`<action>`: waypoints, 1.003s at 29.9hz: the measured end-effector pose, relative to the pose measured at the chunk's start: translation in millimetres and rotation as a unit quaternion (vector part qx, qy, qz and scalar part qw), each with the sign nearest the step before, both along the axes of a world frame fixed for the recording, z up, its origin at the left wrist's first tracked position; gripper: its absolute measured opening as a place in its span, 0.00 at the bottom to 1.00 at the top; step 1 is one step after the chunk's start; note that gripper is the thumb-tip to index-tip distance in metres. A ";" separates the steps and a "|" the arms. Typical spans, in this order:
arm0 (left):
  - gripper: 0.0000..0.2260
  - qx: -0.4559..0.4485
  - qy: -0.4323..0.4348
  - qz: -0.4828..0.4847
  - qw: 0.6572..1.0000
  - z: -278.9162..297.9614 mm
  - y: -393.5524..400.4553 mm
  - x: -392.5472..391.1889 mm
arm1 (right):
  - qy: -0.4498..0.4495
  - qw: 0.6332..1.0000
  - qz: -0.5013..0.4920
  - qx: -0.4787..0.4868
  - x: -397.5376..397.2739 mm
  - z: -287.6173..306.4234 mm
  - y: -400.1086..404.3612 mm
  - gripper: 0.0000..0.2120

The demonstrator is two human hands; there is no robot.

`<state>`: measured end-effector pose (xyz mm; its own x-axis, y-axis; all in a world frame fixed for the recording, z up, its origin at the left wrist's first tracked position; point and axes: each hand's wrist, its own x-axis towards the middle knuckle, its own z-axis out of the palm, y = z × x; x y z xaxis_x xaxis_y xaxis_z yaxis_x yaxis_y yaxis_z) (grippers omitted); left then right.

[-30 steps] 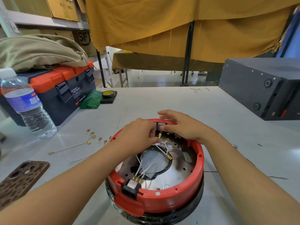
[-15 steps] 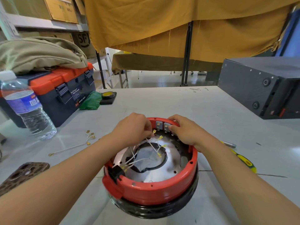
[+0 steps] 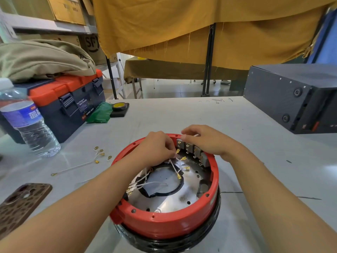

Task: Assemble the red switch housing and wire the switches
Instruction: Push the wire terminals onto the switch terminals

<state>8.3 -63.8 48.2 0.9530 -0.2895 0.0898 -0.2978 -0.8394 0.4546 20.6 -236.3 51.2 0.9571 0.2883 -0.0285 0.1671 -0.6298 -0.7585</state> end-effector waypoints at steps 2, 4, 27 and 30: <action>0.05 -0.018 0.005 0.003 1.000 -2.2 2.2 0.6 | 0.005 0.997 0.027 0.065 3.1 -6.1 4.6 0.15; 0.03 -0.028 0.009 0.004 1.000 -4.3 4.1 1.5 | 0.013 0.992 0.039 0.117 4.5 -12.4 6.4 0.15; 0.10 -0.058 0.019 0.008 0.998 -13.9 -0.4 7.7 | 0.035 0.977 0.011 0.211 11.2 -26.7 4.1 0.11; 0.10 -0.060 0.018 0.016 0.998 -14.9 -2.0 9.5 | 0.036 0.977 0.010 0.211 10.8 -26.9 3.5 0.11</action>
<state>17.9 -65.8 33.3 0.9648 -0.2477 0.0881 -0.2535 -0.7878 0.5614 31.4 -232.9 24.4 0.9511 0.3074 0.0307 0.1137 -0.2557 -0.9600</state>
